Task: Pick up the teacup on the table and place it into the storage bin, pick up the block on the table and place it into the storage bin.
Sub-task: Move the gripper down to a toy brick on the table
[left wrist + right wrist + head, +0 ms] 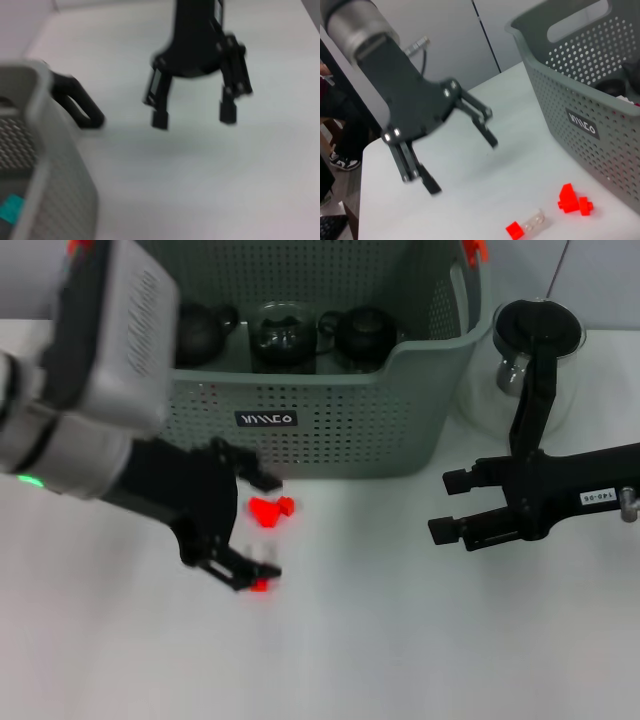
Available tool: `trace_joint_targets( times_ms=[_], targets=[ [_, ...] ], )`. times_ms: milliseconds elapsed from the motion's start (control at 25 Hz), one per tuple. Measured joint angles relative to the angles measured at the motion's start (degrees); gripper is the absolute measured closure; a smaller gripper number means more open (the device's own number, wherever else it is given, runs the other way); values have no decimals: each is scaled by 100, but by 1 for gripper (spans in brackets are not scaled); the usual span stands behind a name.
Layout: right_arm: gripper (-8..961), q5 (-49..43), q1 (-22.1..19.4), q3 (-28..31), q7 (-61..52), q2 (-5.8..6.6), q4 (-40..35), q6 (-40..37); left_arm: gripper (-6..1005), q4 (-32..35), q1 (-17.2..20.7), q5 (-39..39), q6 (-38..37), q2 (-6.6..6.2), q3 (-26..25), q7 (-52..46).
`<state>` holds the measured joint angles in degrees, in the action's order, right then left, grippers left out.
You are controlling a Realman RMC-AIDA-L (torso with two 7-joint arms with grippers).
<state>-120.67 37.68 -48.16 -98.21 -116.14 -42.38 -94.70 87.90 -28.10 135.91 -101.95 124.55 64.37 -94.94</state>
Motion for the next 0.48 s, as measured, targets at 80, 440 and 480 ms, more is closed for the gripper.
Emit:
trace_joint_targets(
  times_ms=[80, 440, 480],
  targets=[
    [26, 0, 0, 0, -15, -24, 1, 13, 117, -133, -42, 215, 100, 0, 234, 20],
    [26, 0, -37, 32, -87, -44, 2, 50, 123, -845, -228, 996, 955, 1, 1170, 170],
    [26, 0, -42, 41, -87, -44, 2, 50, 123, -905, -252, 1036, 1022, -1, 1224, 170]
  ],
)
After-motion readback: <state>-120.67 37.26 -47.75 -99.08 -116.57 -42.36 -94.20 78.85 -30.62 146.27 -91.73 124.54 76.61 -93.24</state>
